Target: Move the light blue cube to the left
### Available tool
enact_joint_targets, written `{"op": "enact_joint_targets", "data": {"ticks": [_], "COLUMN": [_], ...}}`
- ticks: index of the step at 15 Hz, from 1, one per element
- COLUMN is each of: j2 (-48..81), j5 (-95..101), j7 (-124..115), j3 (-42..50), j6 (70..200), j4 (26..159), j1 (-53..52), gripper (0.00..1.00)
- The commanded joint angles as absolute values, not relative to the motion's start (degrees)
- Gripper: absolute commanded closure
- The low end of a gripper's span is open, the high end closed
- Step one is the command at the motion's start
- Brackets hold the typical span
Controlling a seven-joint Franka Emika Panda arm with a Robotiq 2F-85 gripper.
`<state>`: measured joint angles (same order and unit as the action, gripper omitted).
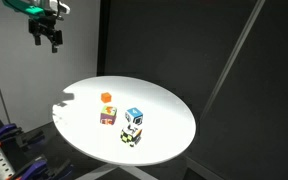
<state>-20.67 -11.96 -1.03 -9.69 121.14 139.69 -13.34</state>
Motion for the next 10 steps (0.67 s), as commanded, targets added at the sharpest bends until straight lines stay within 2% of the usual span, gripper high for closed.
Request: {"op": "enact_joint_targets", "data": {"ticks": [1,10], "j2": [-20.7,-19.9], "j5": [-12.0,-11.5], "j7": [-1.0,-2.4], "j3": [-9.9,-9.1], "j6": [121.0,121.8], "j4": [139.6,138.5], "j1": [-13.1,-11.4], "gripper": [0.0,0.0]}}
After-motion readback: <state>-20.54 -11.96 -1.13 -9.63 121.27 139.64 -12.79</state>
